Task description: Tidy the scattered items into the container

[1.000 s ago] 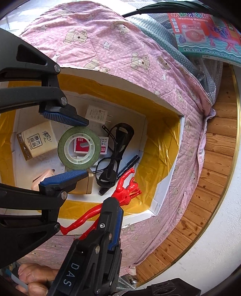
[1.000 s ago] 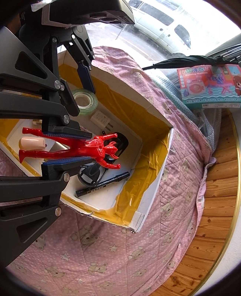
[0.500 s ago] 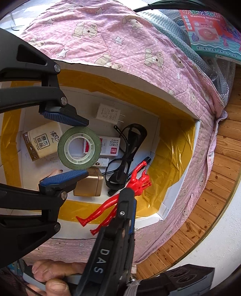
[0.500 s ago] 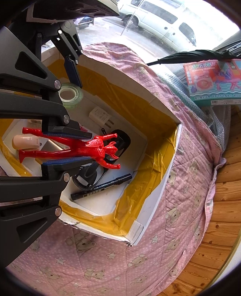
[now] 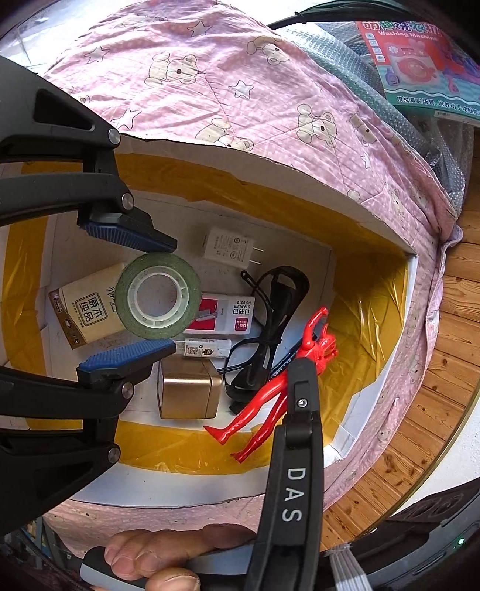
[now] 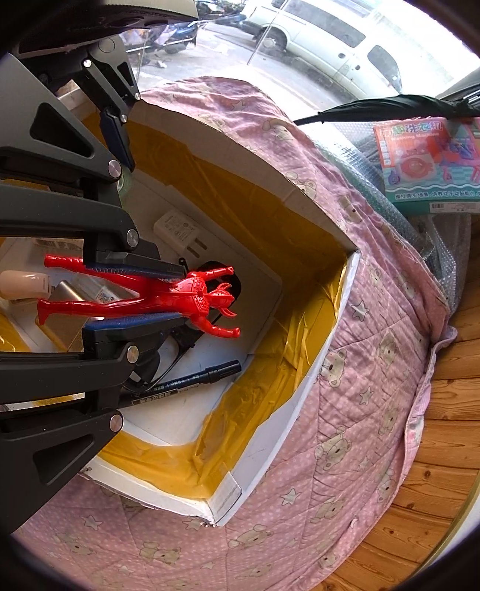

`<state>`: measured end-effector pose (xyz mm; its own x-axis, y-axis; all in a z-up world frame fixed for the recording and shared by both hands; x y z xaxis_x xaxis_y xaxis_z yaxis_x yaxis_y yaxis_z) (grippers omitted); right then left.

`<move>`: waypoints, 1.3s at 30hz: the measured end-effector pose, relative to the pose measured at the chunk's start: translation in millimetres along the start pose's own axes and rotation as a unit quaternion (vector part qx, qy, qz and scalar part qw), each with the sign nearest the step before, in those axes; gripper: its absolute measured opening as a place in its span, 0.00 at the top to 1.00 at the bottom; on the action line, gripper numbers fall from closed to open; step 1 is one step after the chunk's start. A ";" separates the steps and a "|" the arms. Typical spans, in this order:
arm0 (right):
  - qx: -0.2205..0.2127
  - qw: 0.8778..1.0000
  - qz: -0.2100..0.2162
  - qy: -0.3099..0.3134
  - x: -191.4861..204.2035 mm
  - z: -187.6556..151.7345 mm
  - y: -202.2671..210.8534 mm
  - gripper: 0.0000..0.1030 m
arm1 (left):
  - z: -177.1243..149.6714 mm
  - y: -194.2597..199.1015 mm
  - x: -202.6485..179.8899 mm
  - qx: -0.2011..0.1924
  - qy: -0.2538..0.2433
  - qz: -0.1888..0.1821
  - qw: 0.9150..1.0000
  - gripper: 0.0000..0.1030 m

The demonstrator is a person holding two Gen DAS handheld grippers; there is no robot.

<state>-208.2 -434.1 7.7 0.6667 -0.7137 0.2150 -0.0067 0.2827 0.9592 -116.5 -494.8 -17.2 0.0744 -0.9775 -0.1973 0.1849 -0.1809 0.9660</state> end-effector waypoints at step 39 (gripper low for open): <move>-0.014 0.987 -0.103 0.122 36.5 -135.4 67.8 0.42 | -74.8 85.5 -18.1 -0.102 0.016 -0.033 0.994 0.28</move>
<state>-83.4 -354.2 55.6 0.8113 -0.5833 -0.0389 0.1664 0.1667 0.9719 -28.7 -484.5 56.4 0.0857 -0.9596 -0.2679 0.3860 -0.2159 0.8969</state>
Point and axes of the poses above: each gripper's, at about its wrist camera, not at the fingertips, and y roughly against the way its jaws point, x to its left, z to its top, the point moved 5 cm from there along -y, roughly the way its jaws point, and after that the axes turned 10 degrees about x, right-handed, at the moved point
